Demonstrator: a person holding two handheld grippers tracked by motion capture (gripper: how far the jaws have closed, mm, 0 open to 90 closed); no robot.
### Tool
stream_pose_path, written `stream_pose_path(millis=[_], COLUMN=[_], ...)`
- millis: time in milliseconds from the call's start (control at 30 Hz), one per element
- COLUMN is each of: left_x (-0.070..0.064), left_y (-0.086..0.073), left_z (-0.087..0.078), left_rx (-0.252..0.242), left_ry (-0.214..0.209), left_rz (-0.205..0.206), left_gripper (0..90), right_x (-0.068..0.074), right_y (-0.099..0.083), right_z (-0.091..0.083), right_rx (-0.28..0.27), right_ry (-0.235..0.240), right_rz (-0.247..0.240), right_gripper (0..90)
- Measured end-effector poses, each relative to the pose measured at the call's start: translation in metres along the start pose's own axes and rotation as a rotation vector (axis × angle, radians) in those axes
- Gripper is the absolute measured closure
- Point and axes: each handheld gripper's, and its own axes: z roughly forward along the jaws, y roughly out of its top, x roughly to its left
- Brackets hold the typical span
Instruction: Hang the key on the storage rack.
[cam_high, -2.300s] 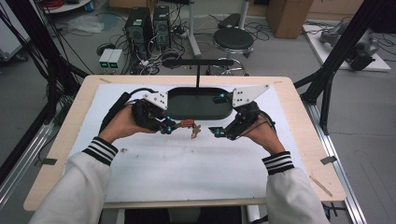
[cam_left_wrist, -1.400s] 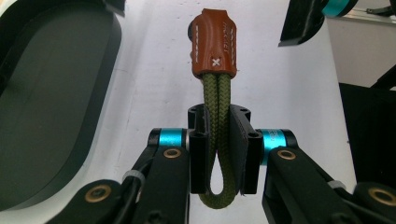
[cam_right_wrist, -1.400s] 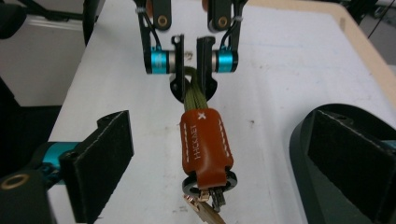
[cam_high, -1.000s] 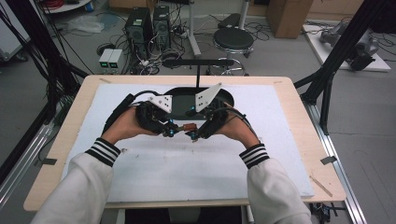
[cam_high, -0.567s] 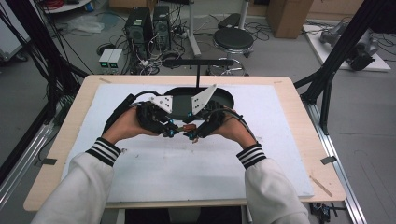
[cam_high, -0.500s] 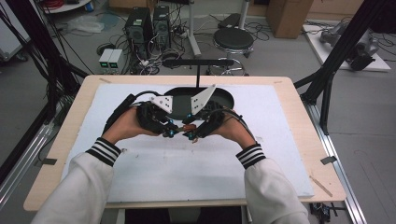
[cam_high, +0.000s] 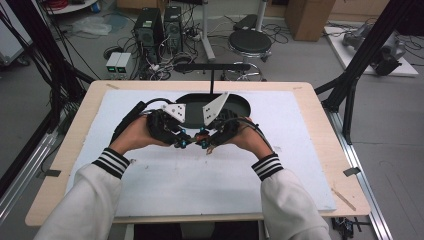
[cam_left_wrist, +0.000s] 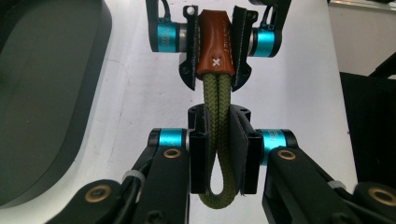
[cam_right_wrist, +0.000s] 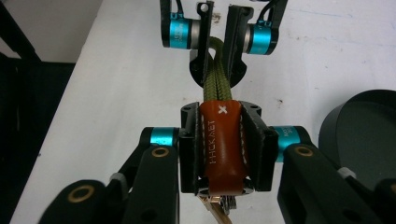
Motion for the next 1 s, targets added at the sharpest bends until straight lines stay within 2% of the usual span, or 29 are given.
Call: stream_pose_path(millis=[200, 333, 533, 600, 633, 700, 733, 767, 800, 833, 867, 900, 933, 967, 1000], left_x=[0.000, -0.001, 0.001, 0.001, 0.001, 0.003, 0.004, 0.006, 0.005, 0.004, 0.003, 0.004, 0.003, 0.002, 0.001], left_y=[0.000, 0.000, -0.001, -0.003, -0.005, -0.011, -0.014, -0.017, -0.019, -0.021, -0.024, -0.027, -0.031, -0.035, -0.039], left_z=[0.002, 0.003, 0.002, 0.001, 0.000, -0.001, -0.002, -0.003, -0.004, -0.005, -0.006, -0.008, -0.011, -0.013, -0.016], left_rx=[-0.002, -0.002, 0.002, -0.021, -0.051, -0.125, -0.161, -0.175, -0.191, -0.215, -0.239, -0.256, -0.290, -0.321, -0.348], left_ry=[-0.007, -0.010, -0.008, -0.007, -0.009, -0.015, -0.007, -0.011, 0.021, 0.073, 0.095, 0.104, 0.115, 0.134, 0.194], left_rz=[-0.001, -0.010, 0.004, 0.015, 0.018, 0.030, 0.045, 0.035, 0.018, 0.010, -0.010, -0.028, -0.025, -0.042, -0.071], left_gripper=[78.7, 78.7, 78.4, 77.8, 76.9, 67.8, 57.7, 45.9, 39.9, 30.9, 15.5, 7.9, 5.3, 1.7, 1.7], right_x=[0.000, 0.000, 0.000, 0.000, 0.000, -0.001, -0.001, -0.001, -0.001, 0.000, -0.001, -0.001, -0.001, -0.002, -0.002], right_y=[0.000, 0.000, 0.000, -0.001, -0.001, -0.003, -0.003, -0.004, -0.005, -0.007, -0.009, -0.012, -0.014, -0.017, -0.019], right_z=[0.001, 0.001, 0.002, 0.001, 0.000, -0.002, -0.004, -0.005, -0.006, -0.007, -0.009, -0.010, -0.013, -0.015, -0.018], right_rx=[0.007, 0.010, 0.010, 0.000, -0.004, -0.014, -0.017, -0.032, -0.039, -0.043, -0.049, -0.059, -0.062, -0.071, -0.082], right_ry=[0.012, 0.009, 0.011, 0.012, 0.013, 0.009, 0.005, 0.002, 0.001, -0.010, -0.022, -0.030, -0.038, -0.054, -0.070], right_rz=[-0.018, -0.018, -0.006, -0.010, -0.010, -0.001, 0.007, 0.005, 0.008, 0.018, 0.027, 0.037, 0.045, 0.050, 0.061], right_gripper=[72.4, 72.6, 73.1, 73.1, 73.1, 73.1, 73.1, 73.0, 73.0, 73.0, 73.1, 73.0, 73.0, 73.0, 73.0])
